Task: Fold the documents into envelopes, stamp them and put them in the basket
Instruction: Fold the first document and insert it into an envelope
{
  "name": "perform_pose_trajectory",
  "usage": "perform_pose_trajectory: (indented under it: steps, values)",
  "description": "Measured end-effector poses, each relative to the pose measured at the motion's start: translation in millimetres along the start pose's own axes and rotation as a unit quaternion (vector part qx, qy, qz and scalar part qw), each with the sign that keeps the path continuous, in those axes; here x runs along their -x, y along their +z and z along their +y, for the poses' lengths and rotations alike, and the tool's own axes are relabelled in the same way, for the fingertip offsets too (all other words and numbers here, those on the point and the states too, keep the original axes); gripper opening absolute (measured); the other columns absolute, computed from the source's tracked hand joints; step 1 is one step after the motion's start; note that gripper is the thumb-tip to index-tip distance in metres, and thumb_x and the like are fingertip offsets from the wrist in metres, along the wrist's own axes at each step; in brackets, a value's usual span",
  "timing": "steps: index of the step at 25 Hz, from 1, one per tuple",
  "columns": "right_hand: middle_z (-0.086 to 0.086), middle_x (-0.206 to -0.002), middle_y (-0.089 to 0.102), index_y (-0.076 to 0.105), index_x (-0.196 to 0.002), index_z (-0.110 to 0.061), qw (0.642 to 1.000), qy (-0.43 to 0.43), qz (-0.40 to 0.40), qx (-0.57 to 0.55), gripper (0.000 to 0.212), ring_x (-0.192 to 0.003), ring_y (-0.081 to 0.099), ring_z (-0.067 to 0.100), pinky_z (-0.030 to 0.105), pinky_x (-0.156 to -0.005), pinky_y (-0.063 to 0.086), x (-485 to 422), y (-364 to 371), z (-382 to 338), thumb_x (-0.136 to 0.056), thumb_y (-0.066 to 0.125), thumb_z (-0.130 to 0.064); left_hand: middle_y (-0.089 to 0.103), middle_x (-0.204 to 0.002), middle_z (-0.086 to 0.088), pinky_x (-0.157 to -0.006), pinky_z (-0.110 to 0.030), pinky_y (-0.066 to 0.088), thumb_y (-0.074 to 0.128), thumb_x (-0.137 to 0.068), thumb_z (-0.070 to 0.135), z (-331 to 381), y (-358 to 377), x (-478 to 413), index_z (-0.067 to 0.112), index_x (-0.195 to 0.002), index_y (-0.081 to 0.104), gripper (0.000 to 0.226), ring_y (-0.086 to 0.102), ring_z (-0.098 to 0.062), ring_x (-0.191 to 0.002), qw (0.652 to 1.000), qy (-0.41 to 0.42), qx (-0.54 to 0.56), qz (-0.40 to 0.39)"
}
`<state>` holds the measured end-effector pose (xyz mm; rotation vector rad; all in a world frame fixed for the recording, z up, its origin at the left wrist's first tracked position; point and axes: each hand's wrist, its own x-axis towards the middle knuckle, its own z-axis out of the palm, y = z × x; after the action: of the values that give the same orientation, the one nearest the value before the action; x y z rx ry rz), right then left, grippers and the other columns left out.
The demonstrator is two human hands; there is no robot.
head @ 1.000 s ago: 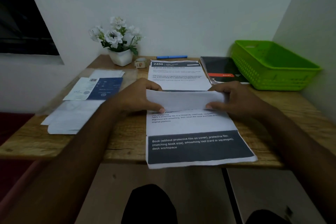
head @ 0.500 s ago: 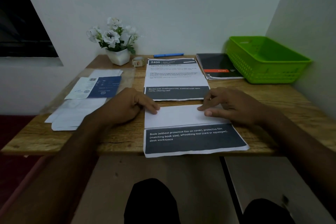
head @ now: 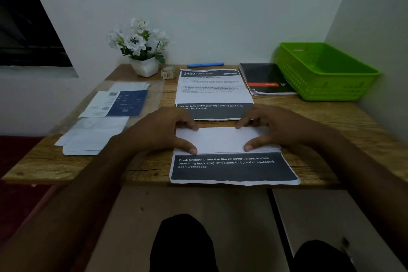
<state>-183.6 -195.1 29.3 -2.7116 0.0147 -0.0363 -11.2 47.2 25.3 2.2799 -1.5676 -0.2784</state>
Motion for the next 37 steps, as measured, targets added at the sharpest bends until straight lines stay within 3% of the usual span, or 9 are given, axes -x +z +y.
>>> perform_pose_trajectory:
  steps: [4, 8, 14, 18, 23, 29, 31, 34, 37]
  values:
    - [-0.021, -0.104, 0.056, 0.060, -0.115, -0.038, 0.999, 0.011, -0.042, 0.013, 0.065, -0.094, 0.052, -0.004, 0.009, -0.074, 0.038, -13, -5, -3, -0.058, 0.079, -0.059, 0.048, -0.099, 0.028, -0.061, -0.006, 0.038, 0.068, -0.043, 0.070, 4, -4, -11, 0.045, -0.111, 0.055, 0.073, 0.047, 0.007, -0.091, 0.999, -0.015, 0.017, -0.032]
    - [-0.021, -0.097, 0.056, 0.055, -0.095, -0.039, 0.999, 0.015, -0.039, 0.023, 0.049, -0.090, 0.052, 0.001, 0.019, -0.071, 0.039, -18, -11, -10, -0.059, 0.084, -0.052, 0.052, -0.092, 0.021, -0.064, -0.006, 0.036, 0.075, -0.042, 0.065, 3, -6, -15, 0.037, -0.120, 0.054, 0.085, 0.048, 0.005, -0.085, 0.999, 0.032, 0.027, 0.000]
    - [-0.026, -0.087, 0.051, 0.051, -0.089, -0.038, 0.996, 0.031, 0.027, 0.084, 0.045, -0.079, 0.047, -0.003, 0.025, -0.064, 0.035, -11, -17, -21, -0.062, 0.079, -0.061, 0.066, -0.078, 0.007, -0.062, -0.027, 0.048, 0.083, -0.061, 0.037, 4, -17, -15, 0.023, -0.079, 0.068, 0.026, 0.058, -0.005, -0.076, 0.995, 0.043, 0.052, 0.066]
    - [-0.021, -0.076, 0.053, 0.052, -0.080, -0.039, 0.987, 0.012, 0.080, 0.138, 0.033, -0.073, 0.049, 0.002, 0.024, -0.054, 0.030, -4, -11, -27, -0.068, 0.077, -0.057, 0.067, -0.080, 0.002, -0.062, -0.013, 0.042, 0.081, -0.067, 0.028, 2, -19, -4, 0.016, -0.080, 0.069, 0.021, 0.056, -0.004, -0.077, 0.990, 0.056, 0.065, 0.108]
    - [-0.013, -0.080, 0.066, 0.064, -0.098, -0.043, 0.974, -0.025, 0.081, 0.211, 0.016, -0.073, 0.058, 0.010, 0.023, -0.053, 0.028, 18, 2, -37, -0.083, 0.069, -0.040, 0.066, -0.084, 0.015, -0.068, -0.003, 0.042, 0.077, -0.073, 0.026, 5, 1, 28, 0.029, -0.082, 0.067, 0.014, 0.057, 0.006, -0.086, 0.991, 0.032, 0.075, 0.102]
    - [-0.016, -0.124, 0.066, 0.057, -0.127, -0.047, 0.966, -0.016, 0.089, 0.240, 0.044, -0.112, 0.063, 0.010, 0.031, -0.083, 0.052, 37, 7, -37, -0.089, 0.063, -0.025, 0.070, -0.105, 0.013, -0.076, 0.003, 0.035, 0.069, -0.077, 0.005, 11, 15, 41, 0.030, -0.098, 0.073, 0.032, 0.056, 0.007, -0.092, 0.991, 0.022, -0.024, 0.126]
    - [-0.018, -0.134, 0.058, 0.051, -0.133, -0.047, 0.967, -0.010, 0.073, 0.243, 0.043, -0.121, 0.056, 0.007, 0.028, -0.090, 0.048, 44, 9, -31, -0.091, 0.057, -0.038, 0.068, -0.114, 0.011, -0.083, 0.002, 0.033, 0.063, -0.081, 0.003, 11, 20, 41, 0.029, -0.104, 0.072, 0.036, 0.056, 0.005, -0.100, 0.992, 0.013, -0.038, 0.118]
    - [-0.025, -0.145, 0.042, 0.041, -0.139, -0.050, 0.975, 0.015, 0.041, 0.218, 0.064, -0.131, 0.043, 0.000, 0.027, -0.095, 0.038, 51, 14, -22, -0.084, 0.026, -0.079, 0.063, -0.124, 0.008, -0.102, -0.021, 0.040, 0.055, -0.086, 0.001, 11, 22, 40, 0.026, -0.113, 0.068, 0.039, 0.056, -0.008, -0.116, 0.994, 0.001, -0.008, 0.111]
    - [-0.024, -0.152, 0.031, 0.034, -0.144, -0.048, 0.982, 0.024, 0.039, 0.186, 0.067, -0.140, 0.030, 0.000, 0.031, -0.109, 0.031, 51, 20, -17, -0.086, 0.018, -0.079, 0.062, -0.126, 0.006, -0.105, -0.029, 0.040, 0.051, -0.087, 0.002, 13, 26, 35, 0.022, -0.117, 0.066, 0.039, 0.054, -0.010, -0.118, 0.992, -0.006, -0.005, 0.122]
